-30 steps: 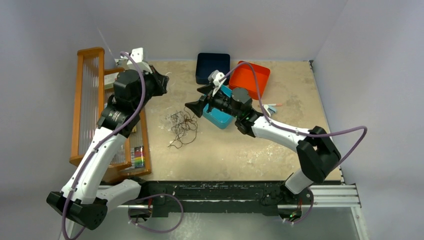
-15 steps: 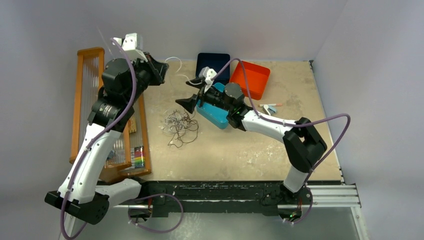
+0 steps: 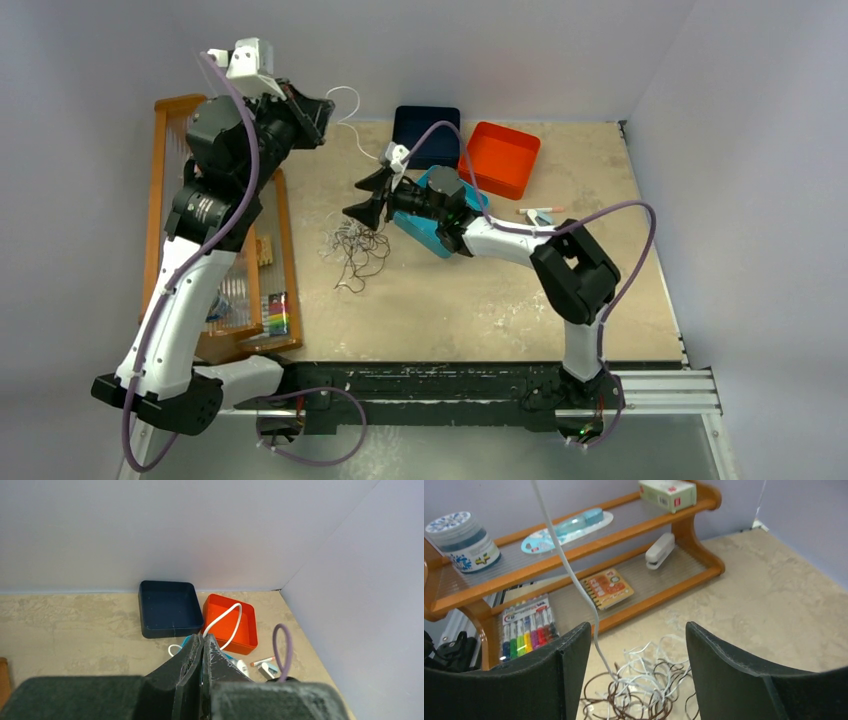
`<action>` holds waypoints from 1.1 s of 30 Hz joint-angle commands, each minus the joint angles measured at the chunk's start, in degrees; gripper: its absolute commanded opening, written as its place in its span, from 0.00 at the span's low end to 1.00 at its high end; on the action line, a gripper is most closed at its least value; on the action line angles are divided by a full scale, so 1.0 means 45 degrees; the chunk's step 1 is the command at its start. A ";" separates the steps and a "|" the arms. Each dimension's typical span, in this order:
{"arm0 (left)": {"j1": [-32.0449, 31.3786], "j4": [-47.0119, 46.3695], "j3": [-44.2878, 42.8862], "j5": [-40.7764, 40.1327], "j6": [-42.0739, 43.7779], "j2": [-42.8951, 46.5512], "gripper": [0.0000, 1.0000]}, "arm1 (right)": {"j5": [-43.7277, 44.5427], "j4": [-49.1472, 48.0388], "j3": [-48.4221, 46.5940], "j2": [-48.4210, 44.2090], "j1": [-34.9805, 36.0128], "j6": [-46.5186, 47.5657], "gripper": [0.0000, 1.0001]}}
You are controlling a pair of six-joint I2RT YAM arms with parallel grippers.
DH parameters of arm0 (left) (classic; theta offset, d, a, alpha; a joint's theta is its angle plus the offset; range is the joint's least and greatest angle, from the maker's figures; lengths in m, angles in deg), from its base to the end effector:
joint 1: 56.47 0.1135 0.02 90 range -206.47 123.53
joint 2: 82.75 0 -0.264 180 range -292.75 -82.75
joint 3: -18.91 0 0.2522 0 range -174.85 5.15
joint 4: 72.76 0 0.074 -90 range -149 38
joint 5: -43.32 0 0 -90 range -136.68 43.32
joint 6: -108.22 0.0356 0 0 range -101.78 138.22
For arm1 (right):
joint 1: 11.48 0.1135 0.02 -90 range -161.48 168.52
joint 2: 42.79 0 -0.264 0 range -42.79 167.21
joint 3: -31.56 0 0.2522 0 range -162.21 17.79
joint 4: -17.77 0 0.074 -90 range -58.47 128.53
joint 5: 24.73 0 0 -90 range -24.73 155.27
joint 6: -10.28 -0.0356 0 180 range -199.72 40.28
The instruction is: Untangle the cables
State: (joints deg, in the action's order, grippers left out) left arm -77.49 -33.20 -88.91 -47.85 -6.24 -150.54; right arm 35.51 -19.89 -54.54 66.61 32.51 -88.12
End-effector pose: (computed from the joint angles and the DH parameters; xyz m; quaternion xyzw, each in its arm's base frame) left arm 0.2083 -0.0793 0.5210 -0.0284 0.7036 -0.2678 0.6576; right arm 0.3050 0.3190 0.2888 -0.3743 0.5023 0.4783 0.6155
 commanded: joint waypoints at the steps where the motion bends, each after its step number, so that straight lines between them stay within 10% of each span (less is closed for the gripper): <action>1: -0.0008 -0.0673 -0.0992 0.0011 -0.0166 -0.0060 0.00 | -0.0476 -0.0906 -0.0375 0.0286 0.0141 -0.0489 0.70; 33: -0.0001 -0.1335 -0.5432 -0.0865 -0.0688 -0.1711 0.00 | 0.0350 -0.2899 0.2729 0.2926 0.0831 -0.1217 0.61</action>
State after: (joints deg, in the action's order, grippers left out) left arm -77.49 -35.63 -109.39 -50.52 -8.76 -158.04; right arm 35.75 -28.02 -44.29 81.87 35.88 -93.41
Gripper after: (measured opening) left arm 0.009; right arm 0.610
